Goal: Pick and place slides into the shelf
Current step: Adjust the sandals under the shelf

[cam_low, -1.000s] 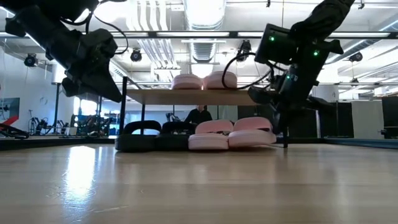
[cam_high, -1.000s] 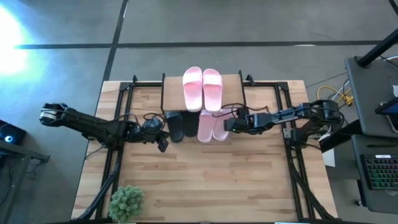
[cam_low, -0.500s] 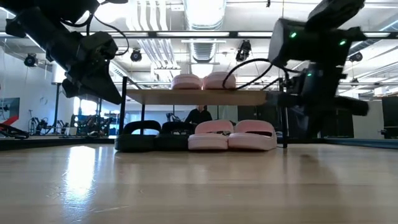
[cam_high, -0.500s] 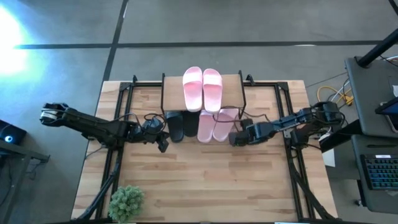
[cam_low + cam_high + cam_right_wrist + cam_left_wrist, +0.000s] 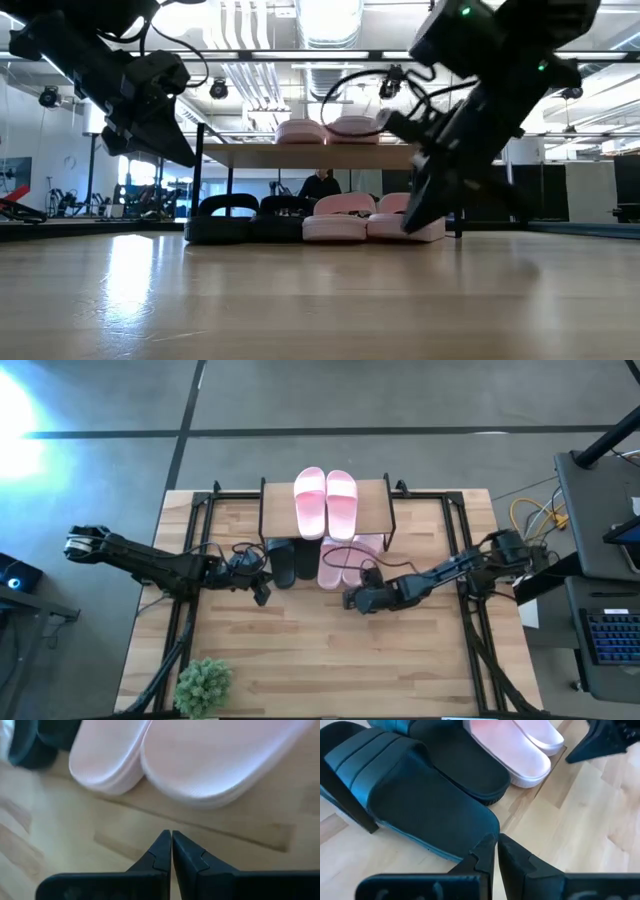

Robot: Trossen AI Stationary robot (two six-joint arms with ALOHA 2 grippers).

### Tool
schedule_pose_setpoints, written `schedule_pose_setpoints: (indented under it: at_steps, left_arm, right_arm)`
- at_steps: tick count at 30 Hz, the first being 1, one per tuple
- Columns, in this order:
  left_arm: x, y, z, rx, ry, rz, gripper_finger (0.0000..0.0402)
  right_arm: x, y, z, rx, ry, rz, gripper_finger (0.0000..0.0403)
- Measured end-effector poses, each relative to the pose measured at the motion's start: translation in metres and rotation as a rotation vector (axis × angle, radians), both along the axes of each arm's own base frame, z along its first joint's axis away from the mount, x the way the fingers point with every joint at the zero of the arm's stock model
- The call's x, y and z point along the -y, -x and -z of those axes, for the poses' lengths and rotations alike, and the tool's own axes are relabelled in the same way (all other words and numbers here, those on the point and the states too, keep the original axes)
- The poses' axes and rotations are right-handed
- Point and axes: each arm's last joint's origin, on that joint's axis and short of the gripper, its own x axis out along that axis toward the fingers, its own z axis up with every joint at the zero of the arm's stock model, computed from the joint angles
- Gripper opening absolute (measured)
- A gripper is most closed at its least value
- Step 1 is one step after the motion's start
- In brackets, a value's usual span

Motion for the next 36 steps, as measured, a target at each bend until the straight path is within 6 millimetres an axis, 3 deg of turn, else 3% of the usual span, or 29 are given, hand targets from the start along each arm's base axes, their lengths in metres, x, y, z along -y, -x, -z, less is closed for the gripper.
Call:
schedule_pose_setpoints:
  at_steps: [5, 10, 17, 23, 27, 31, 33, 36]
  left_arm:
    - [0.000, 0.000, 0.000, -0.002, -0.001, 0.008, 0.0008]
    - [0.000, 0.000, 0.000, -0.002, 0.002, 0.010, 0.0008]
    - [0.000, 0.000, 0.000, -0.003, 0.003, 0.014, 0.0008]
    - [0.000, 0.000, 0.000, -0.011, -0.015, 0.030, 0.0008]
    - [0.000, 0.001, 0.001, -0.015, -0.015, 0.030, 0.0008]
    - [0.000, 0.001, 0.001, -0.018, -0.016, 0.031, 0.0008]
    - [0.000, 0.001, 0.002, -0.021, -0.017, 0.031, 0.0008]
    - [0.000, 0.001, 0.002, -0.021, -0.022, 0.036, 0.0008]
  right_arm:
    - [-0.006, -0.027, 0.009, -0.037, 0.056, -0.064, 0.0008]
    - [-0.007, -0.042, 0.003, -0.135, 0.131, -0.049, 0.0008]
    - [0.003, -0.025, -0.009, -0.429, 0.286, 0.060, 0.0008]
    - [0.022, -0.015, -0.001, -0.508, 0.280, 0.128, 0.0008]
    - [0.017, -0.027, -0.003, -0.423, 0.200, -0.014, 0.0008]
    - [-0.008, -0.052, -0.019, -0.153, 0.176, -0.243, 0.0008]
    - [-0.012, -0.058, -0.024, -0.110, 0.176, -0.247, 0.0008]
    - [-0.007, -0.061, -0.015, -0.136, 0.173, -0.198, 0.0008]
